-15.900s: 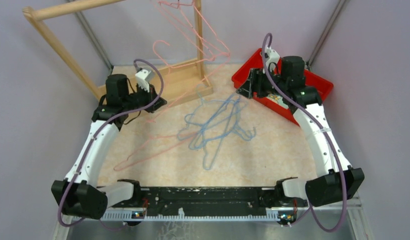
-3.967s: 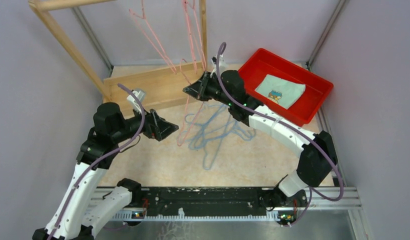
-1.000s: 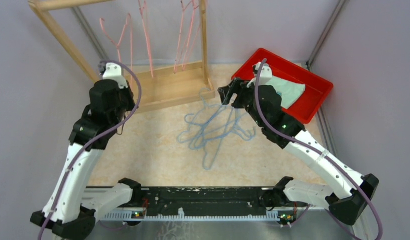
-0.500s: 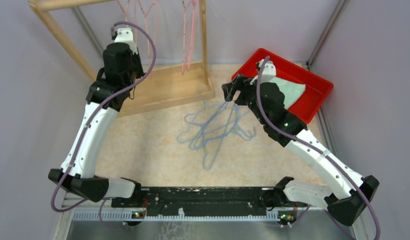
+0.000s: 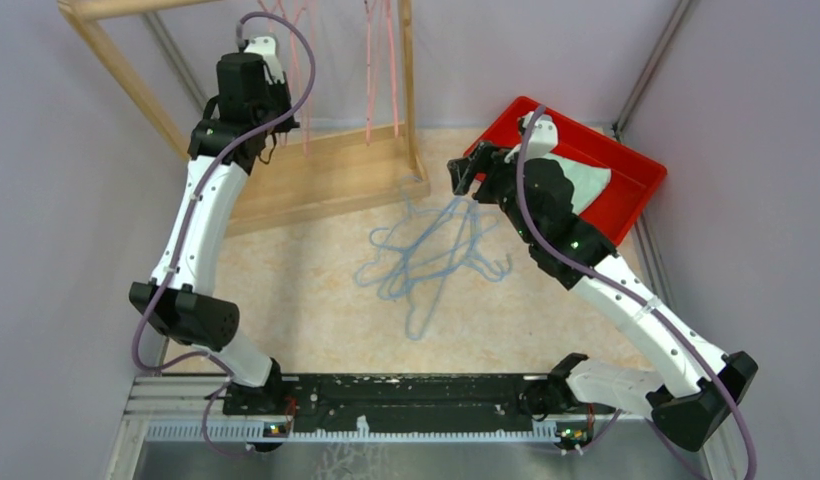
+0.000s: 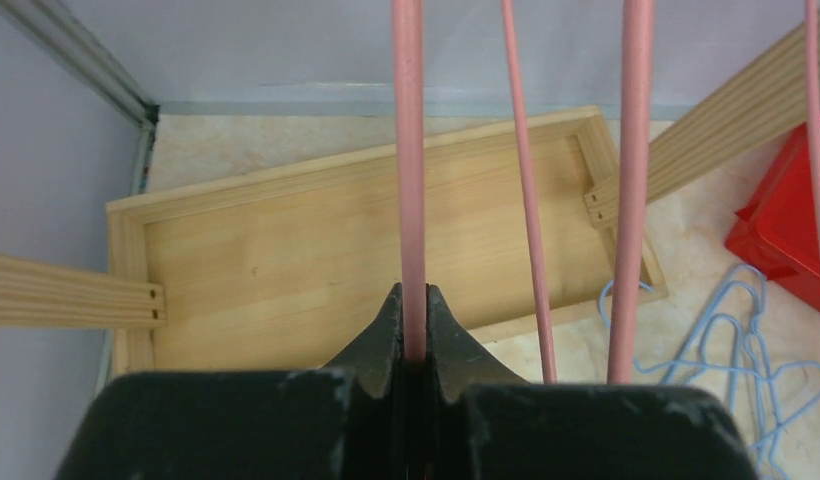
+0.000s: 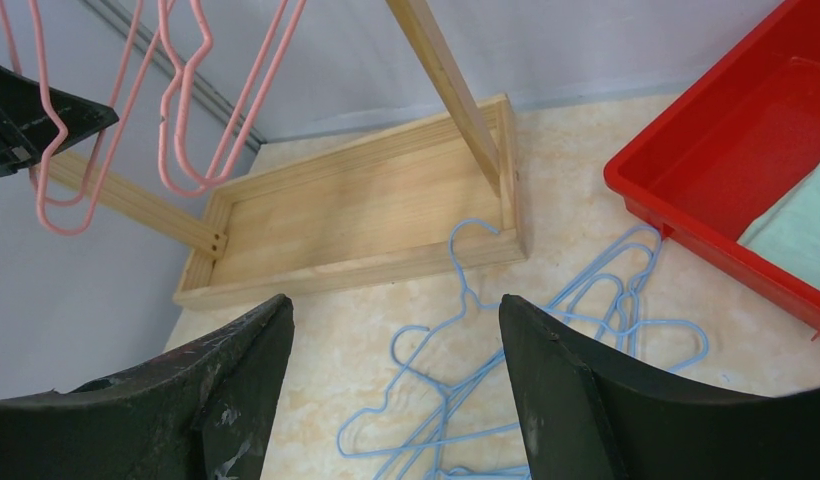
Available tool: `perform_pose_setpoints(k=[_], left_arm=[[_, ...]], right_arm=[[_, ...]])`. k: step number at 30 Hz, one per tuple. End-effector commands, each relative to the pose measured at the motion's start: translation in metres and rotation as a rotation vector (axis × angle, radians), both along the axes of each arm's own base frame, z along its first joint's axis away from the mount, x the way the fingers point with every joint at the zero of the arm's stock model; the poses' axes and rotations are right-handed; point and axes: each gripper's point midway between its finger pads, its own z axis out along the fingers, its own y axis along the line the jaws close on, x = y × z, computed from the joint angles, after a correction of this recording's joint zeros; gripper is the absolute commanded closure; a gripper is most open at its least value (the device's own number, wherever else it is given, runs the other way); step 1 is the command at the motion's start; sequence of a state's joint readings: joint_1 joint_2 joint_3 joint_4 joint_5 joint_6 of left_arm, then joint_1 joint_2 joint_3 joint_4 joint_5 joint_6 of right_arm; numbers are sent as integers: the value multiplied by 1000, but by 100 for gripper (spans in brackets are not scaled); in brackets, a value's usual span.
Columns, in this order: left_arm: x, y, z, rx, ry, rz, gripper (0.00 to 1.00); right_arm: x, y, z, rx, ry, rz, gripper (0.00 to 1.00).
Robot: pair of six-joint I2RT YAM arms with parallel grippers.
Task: Organize the hangers
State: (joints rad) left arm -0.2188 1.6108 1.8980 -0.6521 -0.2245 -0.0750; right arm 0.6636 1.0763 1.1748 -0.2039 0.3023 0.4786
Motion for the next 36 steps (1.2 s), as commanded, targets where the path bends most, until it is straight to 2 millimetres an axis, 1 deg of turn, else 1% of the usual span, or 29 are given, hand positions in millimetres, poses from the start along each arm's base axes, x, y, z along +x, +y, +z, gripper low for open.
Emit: perform_pose_setpoints(k=[1, 5, 10, 13, 15, 22, 25, 27, 30, 32, 36], left_arm=[[5, -25, 10, -55, 0, -133, 100], [7, -43, -1, -81, 46, -220, 100], [7, -60, -15, -119, 102, -291, 100], [6, -73, -19, -125, 116, -334, 100], [5, -87, -20, -128, 121, -372, 100], [11, -125, -22, -145, 132, -449, 100], [13, -137, -30, -151, 149, -464, 100], [15, -143, -34, -155, 153, -469, 100], [17, -149, -35, -157, 147, -472, 100], [18, -149, -31, -153, 133, -461, 100], [19, -142, -23, -138, 105, -429, 100]], right_arm=[[3, -8, 33, 44, -72, -22, 25], [3, -8, 30, 53, -60, -21, 25], [3, -8, 27, 65, -50, -21, 25], [2, -10, 26, 71, -45, -24, 25], [1, -11, 25, 76, -45, -25, 25], [-1, -13, 25, 80, -42, -26, 25], [-3, -14, 27, 80, -45, -28, 25], [-3, -16, 27, 78, -46, -34, 25], [-4, -18, 25, 71, -42, -39, 25], [-4, -19, 24, 71, -39, -41, 25], [-3, -18, 23, 73, -39, -37, 25]])
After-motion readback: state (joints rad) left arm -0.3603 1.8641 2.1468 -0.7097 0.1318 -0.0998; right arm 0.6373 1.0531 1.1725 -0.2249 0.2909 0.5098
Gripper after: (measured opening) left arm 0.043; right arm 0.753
